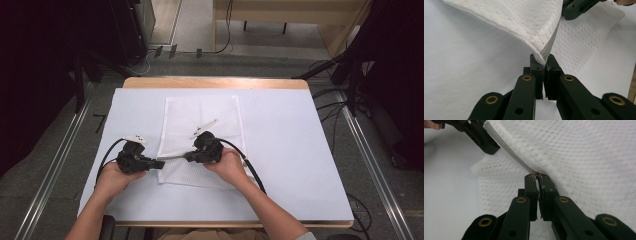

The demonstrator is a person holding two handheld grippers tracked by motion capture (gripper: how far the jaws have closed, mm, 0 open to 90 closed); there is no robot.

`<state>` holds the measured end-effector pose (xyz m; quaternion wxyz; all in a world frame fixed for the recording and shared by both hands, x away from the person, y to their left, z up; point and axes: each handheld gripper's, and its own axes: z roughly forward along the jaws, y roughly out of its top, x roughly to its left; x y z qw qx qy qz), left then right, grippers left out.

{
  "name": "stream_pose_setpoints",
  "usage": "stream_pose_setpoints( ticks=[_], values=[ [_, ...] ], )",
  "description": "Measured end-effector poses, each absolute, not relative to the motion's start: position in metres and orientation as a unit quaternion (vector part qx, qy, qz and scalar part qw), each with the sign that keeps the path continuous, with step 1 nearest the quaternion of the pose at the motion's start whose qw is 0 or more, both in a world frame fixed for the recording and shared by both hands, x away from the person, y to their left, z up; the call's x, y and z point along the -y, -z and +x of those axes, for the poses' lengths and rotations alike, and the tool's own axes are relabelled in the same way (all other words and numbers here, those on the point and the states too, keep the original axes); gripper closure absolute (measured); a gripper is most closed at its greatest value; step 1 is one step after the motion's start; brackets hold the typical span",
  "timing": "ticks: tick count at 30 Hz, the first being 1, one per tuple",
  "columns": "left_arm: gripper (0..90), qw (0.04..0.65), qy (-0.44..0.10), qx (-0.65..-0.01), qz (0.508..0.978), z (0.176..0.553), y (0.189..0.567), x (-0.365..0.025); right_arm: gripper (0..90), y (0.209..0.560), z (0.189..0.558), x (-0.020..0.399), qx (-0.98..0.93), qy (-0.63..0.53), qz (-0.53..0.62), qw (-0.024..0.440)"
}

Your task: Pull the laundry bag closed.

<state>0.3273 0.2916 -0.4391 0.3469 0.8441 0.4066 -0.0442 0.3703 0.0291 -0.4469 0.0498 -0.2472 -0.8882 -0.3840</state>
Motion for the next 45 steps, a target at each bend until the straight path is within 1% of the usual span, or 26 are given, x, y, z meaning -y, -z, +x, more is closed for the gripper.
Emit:
stream_pose_setpoints(
  ticks=[20,25,33,36,45],
  values=[
    [87.5,0.347,0.047,-0.402,0.846,0.326,0.440,-0.293,88.3,0.448,0.369,-0.017,0.892,0.376,-0.248,0.044],
    [87.6,0.349,0.052,-0.402,0.845,0.326,0.440,-0.293,88.3,0.449,0.370,-0.012,0.888,0.378,-0.256,0.050],
    [87.6,0.350,0.055,-0.399,0.846,0.326,0.440,-0.293,88.3,0.449,0.370,-0.006,0.889,0.378,-0.254,0.046],
    [87.7,0.355,0.064,-0.400,0.843,0.327,0.440,-0.294,88.3,0.448,0.369,-0.006,0.889,0.379,-0.254,0.047],
    [87.8,0.354,0.062,-0.401,0.843,0.326,0.440,-0.294,88.3,0.446,0.371,0.003,0.889,0.376,-0.257,0.042]
  ],
)
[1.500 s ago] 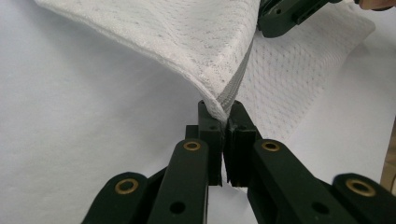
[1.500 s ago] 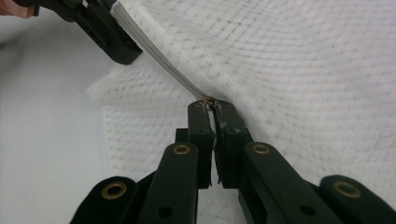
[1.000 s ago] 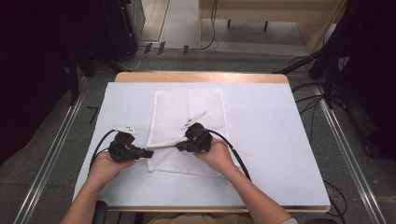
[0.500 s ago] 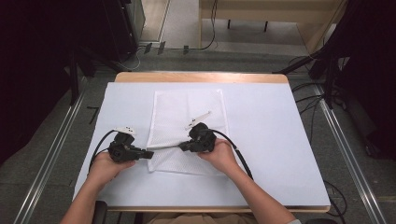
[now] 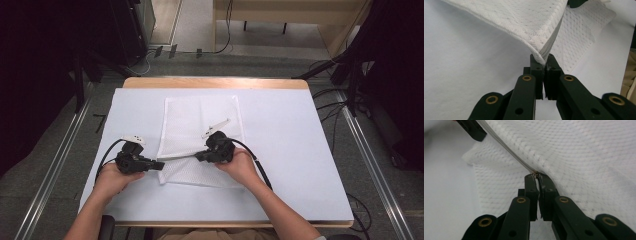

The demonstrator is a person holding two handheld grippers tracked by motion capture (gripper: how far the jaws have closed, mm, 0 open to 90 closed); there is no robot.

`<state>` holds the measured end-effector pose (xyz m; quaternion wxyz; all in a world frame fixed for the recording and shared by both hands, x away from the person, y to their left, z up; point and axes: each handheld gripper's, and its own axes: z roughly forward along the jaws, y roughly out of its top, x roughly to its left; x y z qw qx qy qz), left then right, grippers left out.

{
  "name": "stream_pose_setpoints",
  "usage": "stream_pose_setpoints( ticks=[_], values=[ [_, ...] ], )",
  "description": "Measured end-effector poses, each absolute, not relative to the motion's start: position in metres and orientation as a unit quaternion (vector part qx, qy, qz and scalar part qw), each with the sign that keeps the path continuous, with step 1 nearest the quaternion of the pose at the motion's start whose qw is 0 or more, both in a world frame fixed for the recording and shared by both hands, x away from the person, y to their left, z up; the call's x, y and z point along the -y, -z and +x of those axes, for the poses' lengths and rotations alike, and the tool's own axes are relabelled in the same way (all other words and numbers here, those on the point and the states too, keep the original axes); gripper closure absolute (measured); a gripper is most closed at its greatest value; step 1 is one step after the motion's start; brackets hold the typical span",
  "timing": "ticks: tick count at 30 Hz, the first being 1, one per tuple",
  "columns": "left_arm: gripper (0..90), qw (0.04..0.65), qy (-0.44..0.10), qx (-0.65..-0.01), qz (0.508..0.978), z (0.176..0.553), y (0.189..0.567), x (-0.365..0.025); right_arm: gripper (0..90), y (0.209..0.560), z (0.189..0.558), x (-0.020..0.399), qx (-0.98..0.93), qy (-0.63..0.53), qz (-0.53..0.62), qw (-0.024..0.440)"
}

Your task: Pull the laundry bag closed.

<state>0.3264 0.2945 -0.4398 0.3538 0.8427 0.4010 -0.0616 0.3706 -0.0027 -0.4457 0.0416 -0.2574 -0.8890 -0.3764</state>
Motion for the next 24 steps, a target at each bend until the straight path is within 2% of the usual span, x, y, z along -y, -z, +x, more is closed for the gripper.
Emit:
stream_pose_setpoints(
  ticks=[24],
  values=[
    [87.8,0.351,0.059,-0.403,0.843,0.326,0.440,-0.296,88.2,0.450,0.373,0.032,0.885,0.367,-0.284,0.034]
  ],
)
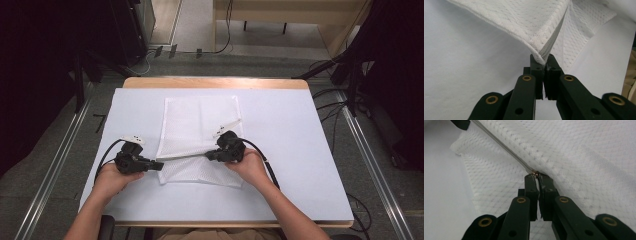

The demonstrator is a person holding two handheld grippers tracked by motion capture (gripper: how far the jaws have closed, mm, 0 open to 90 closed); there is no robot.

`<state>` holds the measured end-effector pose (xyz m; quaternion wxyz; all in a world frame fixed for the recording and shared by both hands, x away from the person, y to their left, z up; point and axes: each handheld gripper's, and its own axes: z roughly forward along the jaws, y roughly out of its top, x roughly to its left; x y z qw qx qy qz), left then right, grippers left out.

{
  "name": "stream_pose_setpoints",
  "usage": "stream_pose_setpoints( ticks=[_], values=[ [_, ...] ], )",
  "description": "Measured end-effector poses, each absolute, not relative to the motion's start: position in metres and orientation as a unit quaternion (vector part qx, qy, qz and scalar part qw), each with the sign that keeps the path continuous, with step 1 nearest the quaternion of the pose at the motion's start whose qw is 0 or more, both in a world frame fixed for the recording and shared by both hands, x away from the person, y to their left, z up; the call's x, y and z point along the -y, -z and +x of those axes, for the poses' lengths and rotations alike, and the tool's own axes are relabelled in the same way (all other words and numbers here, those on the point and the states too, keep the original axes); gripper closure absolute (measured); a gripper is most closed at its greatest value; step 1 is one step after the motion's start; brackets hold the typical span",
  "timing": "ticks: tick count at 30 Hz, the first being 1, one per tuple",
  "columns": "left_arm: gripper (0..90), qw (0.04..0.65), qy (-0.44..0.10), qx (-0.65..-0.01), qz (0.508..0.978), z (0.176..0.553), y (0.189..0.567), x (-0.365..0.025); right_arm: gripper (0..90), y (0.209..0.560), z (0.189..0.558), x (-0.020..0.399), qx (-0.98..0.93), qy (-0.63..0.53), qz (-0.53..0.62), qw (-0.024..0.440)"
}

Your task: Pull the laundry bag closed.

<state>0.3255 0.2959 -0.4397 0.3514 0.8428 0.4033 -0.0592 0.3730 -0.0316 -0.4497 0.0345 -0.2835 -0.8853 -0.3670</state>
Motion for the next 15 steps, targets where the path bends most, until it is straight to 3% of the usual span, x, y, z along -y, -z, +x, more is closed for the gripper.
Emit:
stream_pose_setpoints(
  ticks=[15],
  values=[
    [87.7,0.347,0.060,-0.400,0.846,0.3248,0.4397,-0.2952,88.2,0.4508,0.3714,0.0411,0.886,0.361,-0.288,0.036]
  ],
)
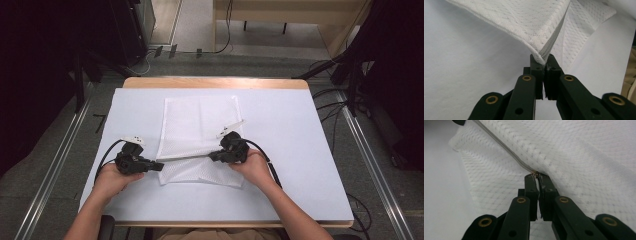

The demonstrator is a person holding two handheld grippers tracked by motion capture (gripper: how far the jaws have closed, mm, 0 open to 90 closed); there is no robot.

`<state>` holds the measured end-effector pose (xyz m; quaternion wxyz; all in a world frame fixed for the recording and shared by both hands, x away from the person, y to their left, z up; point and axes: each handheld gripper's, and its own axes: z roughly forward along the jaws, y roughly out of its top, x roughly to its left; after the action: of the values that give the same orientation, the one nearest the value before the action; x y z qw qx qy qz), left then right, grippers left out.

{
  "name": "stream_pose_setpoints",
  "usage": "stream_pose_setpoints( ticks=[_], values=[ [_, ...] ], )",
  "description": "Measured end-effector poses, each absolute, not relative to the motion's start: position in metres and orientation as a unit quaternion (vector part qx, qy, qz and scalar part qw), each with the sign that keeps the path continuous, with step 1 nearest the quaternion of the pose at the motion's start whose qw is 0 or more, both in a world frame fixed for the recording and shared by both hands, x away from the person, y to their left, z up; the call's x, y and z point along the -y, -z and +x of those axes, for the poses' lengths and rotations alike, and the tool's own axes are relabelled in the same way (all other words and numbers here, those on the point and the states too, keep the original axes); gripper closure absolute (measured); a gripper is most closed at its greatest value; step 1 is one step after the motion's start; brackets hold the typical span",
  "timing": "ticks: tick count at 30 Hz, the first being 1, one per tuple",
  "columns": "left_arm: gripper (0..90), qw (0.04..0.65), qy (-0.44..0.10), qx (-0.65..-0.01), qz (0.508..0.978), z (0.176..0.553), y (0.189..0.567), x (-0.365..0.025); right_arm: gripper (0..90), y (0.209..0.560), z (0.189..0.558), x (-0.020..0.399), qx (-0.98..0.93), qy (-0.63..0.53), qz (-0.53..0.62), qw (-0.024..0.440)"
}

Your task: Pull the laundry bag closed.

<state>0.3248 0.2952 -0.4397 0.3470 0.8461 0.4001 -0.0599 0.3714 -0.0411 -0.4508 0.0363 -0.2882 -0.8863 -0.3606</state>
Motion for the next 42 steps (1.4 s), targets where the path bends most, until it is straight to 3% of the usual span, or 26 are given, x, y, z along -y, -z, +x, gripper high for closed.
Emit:
stream_pose_setpoints(
  ticks=[42],
  values=[
    [87.8,0.347,0.064,-0.398,0.847,0.324,0.440,-0.297,88.2,0.449,0.364,0.083,0.881,0.354,-0.312,0.037]
  ],
)
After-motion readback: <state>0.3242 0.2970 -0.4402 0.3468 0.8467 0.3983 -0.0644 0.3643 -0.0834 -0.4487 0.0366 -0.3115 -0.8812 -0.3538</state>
